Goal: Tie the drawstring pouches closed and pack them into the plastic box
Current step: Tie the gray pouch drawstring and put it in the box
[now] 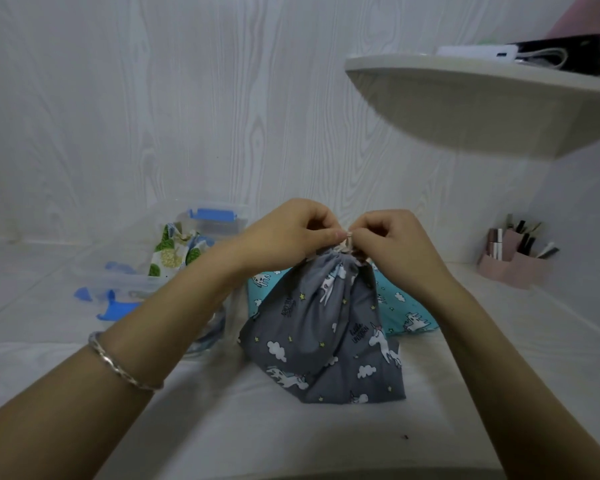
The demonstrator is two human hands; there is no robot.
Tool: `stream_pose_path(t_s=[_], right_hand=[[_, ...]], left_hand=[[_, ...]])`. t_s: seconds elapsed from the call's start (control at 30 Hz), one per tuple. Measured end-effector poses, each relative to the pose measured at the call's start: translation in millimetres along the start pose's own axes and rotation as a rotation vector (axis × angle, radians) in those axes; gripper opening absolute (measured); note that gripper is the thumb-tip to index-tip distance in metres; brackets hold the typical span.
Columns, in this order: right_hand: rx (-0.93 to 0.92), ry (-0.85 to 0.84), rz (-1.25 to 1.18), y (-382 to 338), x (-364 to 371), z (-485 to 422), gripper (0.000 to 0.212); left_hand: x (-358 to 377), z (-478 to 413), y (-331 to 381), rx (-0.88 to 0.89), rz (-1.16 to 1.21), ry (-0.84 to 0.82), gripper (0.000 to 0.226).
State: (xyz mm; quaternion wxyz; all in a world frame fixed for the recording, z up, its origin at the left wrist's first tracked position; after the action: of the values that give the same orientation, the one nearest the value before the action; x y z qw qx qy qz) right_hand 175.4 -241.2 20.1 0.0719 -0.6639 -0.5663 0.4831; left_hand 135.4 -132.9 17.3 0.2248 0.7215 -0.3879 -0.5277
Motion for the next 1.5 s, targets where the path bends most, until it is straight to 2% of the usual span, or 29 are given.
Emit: stream_pose_path(t_s=[0.13, 0.2, 0.3, 0.37, 0.43, 0.5, 0.7, 0.8, 0.9, 1.07, 1.2, 1.27, 1.33, 1.4, 1.43, 1.5], right_hand=[[0.298, -0.18, -0.706, 24.7, 26.9, 0.4, 0.019], [0.339, -0.163, -0.811, 29.8, 32.4, 3.7, 0.023], [0.227, 0.051, -0.609, 26.1, 15.0, 7.6, 0.017], [0.123, 0.18, -0.467, 15.3, -0.2, 11.1, 0.023], [0.034, 0.207, -0.379, 4.3, -6.4, 12.7, 0.023], [-0.026, 0.197, -0.301, -3.8, -6.8, 13.5, 0.008], [-0.097, 0.236, -0.115, -7.9, -10.2, 14.1, 0.013], [-0.046, 0.205, -0.138, 4.3, -14.6, 11.3, 0.008], [0.018, 0.167, -0.185, 23.7, -30.1, 9.7, 0.009], [0.26, -0.148, -0.533, 40.7, 6.7, 7.6, 0.023], [0.466, -0.308, -0.341, 62.0, 33.1, 10.9, 0.041], [0.519, -0.417, -0.323, 64.8, 47.2, 16.4, 0.054], [0.555, -0.436, -0.38, 60.6, 54.2, 21.3, 0.05], [0.562, -0.399, -0.43, 58.1, 54.4, 19.3, 0.038], [0.563, -0.381, -0.446, 56.4, 53.7, 18.8, 0.036], [0.565, -0.345, -0.473, 55.9, 52.2, 17.3, 0.046]], left_hand=[[-3.0, -0.5, 7.0, 0.06, -0.064, 0.044, 0.016], [-5.0, -2.0, 5.1, 0.055, -0.077, 0.066, 0.017], [-5.7, -3.0, -4.1, 0.008, -0.006, 0.085, 0.021], [-7.6, -2.7, -11.9, -0.043, 0.098, 0.102, 0.022], [-8.0, -2.3, -17.7, -0.083, 0.17, 0.109, 0.023], [-6.9, -2.8, -20.4, -0.099, 0.204, 0.102, 0.023], [-6.4, -5.0, -20.5, -0.101, 0.164, 0.11, 0.024], [-12.8, -2.5, -15.5, -0.069, 0.1, 0.097, 0.019], [-30.5, 1.2, -13.7, -0.031, -0.123, 0.146, 0.013], [-27.6, 8.5, -4.1, 0.062, -0.312, 0.263, 0.011], [-15.3, 12.3, 6.3, 0.12, -0.444, 0.31, 0.01], [-11.4, 14.0, 7.9, 0.135, -0.501, 0.32, 0.012], [-8.9, 17.0, 11.7, 0.194, -0.572, 0.361, 0.012], [-8.0, 22.4, 17.1, 0.256, -0.679, 0.443, 0.013], [-9.1, 25.4, 16.6, 0.242, -0.705, 0.482, 0.013], [-12.8, 30.1, 5.8, 0.141, -0.645, 0.529, 0.014]])
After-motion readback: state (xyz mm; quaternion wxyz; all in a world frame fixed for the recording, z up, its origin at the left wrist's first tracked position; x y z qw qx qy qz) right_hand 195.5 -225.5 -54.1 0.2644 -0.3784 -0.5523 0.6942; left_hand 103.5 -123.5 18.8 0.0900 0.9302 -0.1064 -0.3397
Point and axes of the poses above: each hand's wrist, its own z-axis away from the middle knuckle, its own x-axis out of the palm, y = z × x, the point moved 10 cm from there along -z, towards the middle knuckle, and after that the axes turned 1 degree about z, right-handed, at the moved point
